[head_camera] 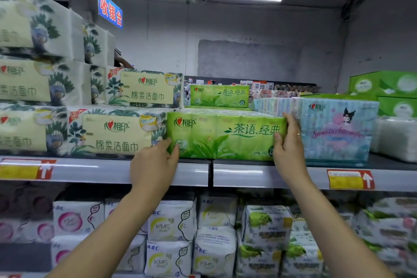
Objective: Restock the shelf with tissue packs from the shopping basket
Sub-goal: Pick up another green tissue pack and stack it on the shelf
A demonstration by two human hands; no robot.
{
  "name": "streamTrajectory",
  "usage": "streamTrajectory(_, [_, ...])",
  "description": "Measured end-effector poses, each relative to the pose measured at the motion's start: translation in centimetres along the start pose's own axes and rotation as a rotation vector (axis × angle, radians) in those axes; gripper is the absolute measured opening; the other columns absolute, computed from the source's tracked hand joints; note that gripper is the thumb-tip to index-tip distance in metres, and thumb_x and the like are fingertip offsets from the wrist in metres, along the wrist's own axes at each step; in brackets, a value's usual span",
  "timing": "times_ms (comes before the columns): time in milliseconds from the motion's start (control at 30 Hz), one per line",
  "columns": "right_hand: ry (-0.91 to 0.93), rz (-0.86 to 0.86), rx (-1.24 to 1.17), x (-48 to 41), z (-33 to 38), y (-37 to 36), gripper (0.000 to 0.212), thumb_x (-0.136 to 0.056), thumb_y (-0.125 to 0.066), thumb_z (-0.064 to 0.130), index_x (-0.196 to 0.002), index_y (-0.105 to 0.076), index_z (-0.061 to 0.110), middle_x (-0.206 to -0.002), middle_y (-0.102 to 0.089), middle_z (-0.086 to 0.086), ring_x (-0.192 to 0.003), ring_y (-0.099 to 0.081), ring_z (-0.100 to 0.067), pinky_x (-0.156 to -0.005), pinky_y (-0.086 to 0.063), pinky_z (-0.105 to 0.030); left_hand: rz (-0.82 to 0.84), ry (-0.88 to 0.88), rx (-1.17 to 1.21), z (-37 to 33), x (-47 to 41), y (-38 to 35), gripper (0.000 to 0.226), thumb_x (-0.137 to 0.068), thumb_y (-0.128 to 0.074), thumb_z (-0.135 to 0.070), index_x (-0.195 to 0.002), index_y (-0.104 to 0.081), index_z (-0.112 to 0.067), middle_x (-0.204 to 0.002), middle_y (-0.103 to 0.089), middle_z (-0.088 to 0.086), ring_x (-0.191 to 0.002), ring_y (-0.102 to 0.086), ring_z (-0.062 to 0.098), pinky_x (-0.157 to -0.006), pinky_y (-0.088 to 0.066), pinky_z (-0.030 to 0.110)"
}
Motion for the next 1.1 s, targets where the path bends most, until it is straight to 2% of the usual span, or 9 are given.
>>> streamTrajectory(200, [0.063, 0.049, 0.138, -0.7, 0.1, -0.5, 0.051, -0.096, -0.043, -0.001, -0.144, -0.029, 0.010, -0.153, -0.025, -0.007, -0.140, -0.024, -0.018, -0.104, -0.014, -0.012, 0.026, 0.023, 0.018, -0.2, 0.2, -0.3, 0.030, -0.091, -0.062, -0.028, -0.113, -0.071, -0.009, -0.065, -0.070, 0.012, -0.066, -0.065, 0.033, -0.059, -0.051, 0.036])
streamTrajectory(267, [0.067, 0.148, 0.152, -0.5, 0.4, -0.6, 0.058, -0.096, -0.044, 0.000, -0.148, -0.023, 0.015, -0.158, -0.010, -0.005, -0.131, -0.024, -0.003, -0.091, -0.015, -0.005, 0.032, 0.054, 0.014, 0.0, 0.2, -0.6, 0.031, -0.091, -0.061, -0.029, -0.114, -0.070, -0.011, -0.065, -0.069, 0.011, -0.066, -0.064, 0.033, -0.059, -0.049, 0.035])
streamTrajectory(333, [0.060, 0.241, 0.187, -0.2, 0.5, -0.9, 0.066, -0.096, -0.046, -0.002, -0.150, -0.016, 0.021, -0.160, 0.006, -0.004, -0.106, -0.022, 0.015, -0.078, -0.016, -0.006, 0.015, 0.052, 0.006, -0.1, 0.3, -0.6, 0.030, -0.091, -0.062, -0.028, -0.113, -0.071, -0.011, -0.062, -0.069, 0.012, -0.063, -0.063, 0.034, -0.057, -0.047, 0.035])
streamTrajectory(433, [0.059, 0.262, 0.214, -0.3, 0.3, -1.2, 0.075, -0.093, -0.046, -0.007, -0.151, -0.012, 0.028, -0.159, 0.019, 0.001, -0.125, -0.008, 0.009, -0.086, -0.018, -0.007, 0.010, 0.057, 0.007, 0.0, 0.5, -0.8, 0.029, -0.091, -0.062, -0.027, -0.114, -0.071, -0.012, -0.062, -0.068, 0.012, -0.062, -0.063, 0.035, -0.057, -0.046, 0.035])
streamTrajectory(567, [0.084, 0.229, 0.267, -0.3, 0.1, -1.6, 0.075, -0.092, -0.045, -0.008, -0.152, -0.011, 0.023, -0.157, 0.026, 0.000, -0.136, 0.007, 0.000, -0.097, -0.023, -0.014, 0.037, 0.083, -0.012, 0.2, 0.5, -1.0, 0.031, -0.092, -0.059, -0.029, -0.118, -0.068, -0.015, -0.067, -0.070, 0.012, -0.067, -0.064, 0.036, -0.060, -0.047, 0.035])
streamTrajectory(667, [0.159, 0.189, 0.383, -0.4, 0.0, -1.9, 0.071, -0.093, -0.044, -0.005, -0.152, -0.009, 0.013, -0.158, 0.021, -0.004, -0.145, 0.020, -0.016, -0.115, -0.004, -0.024, 0.045, 0.054, -0.015, 0.1, 0.6, -1.0, 0.031, -0.092, -0.058, -0.027, -0.119, -0.068, -0.013, -0.064, -0.069, 0.011, -0.064, -0.063, 0.035, -0.059, -0.048, 0.036])
streamTrajectory(767, [0.182, 0.181, 0.416, -0.4, -0.1, -2.1, 0.069, -0.094, -0.044, -0.005, -0.152, -0.009, 0.008, -0.160, 0.015, -0.004, -0.145, 0.020, -0.019, -0.112, 0.008, -0.024, 0.090, 0.065, -0.008, 0.3, 0.6, -0.9, 0.034, -0.093, -0.057, -0.026, -0.123, -0.065, -0.013, -0.065, -0.068, 0.010, -0.067, -0.063, 0.035, -0.061, -0.049, 0.038])
streamTrajectory(967, [0.223, 0.138, 0.411, -0.1, 0.2, -1.9, 0.066, -0.095, -0.042, -0.002, -0.152, -0.011, 0.008, -0.160, 0.011, -0.008, -0.146, 0.017, -0.023, -0.113, 0.007, -0.026, 0.179, 0.095, 0.133, 0.1, 1.1, -0.2, 0.043, -0.095, -0.053, -0.021, -0.135, -0.052, -0.007, -0.059, -0.052, -0.005, -0.068, -0.055, 0.024, -0.062, -0.042, 0.033])
streamTrajectory(1100, [0.265, 0.070, 0.338, 0.4, 0.3, -1.6, 0.066, -0.094, -0.043, -0.004, -0.152, -0.016, 0.013, -0.161, 0.002, -0.005, -0.147, 0.011, -0.020, -0.113, 0.008, -0.017, 0.137, 0.193, 0.341, 0.5, 2.3, 1.2, 0.038, -0.098, -0.045, -0.013, -0.135, -0.051, -0.007, -0.075, -0.065, 0.009, -0.072, -0.063, 0.026, -0.074, -0.052, 0.039])
Point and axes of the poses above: each hand's wrist, its own x-axis away from the middle knuckle, its own y-axis out of the back of the hand, z = x × y, the point moved 6 cm from there along -x, towards the middle knuckle
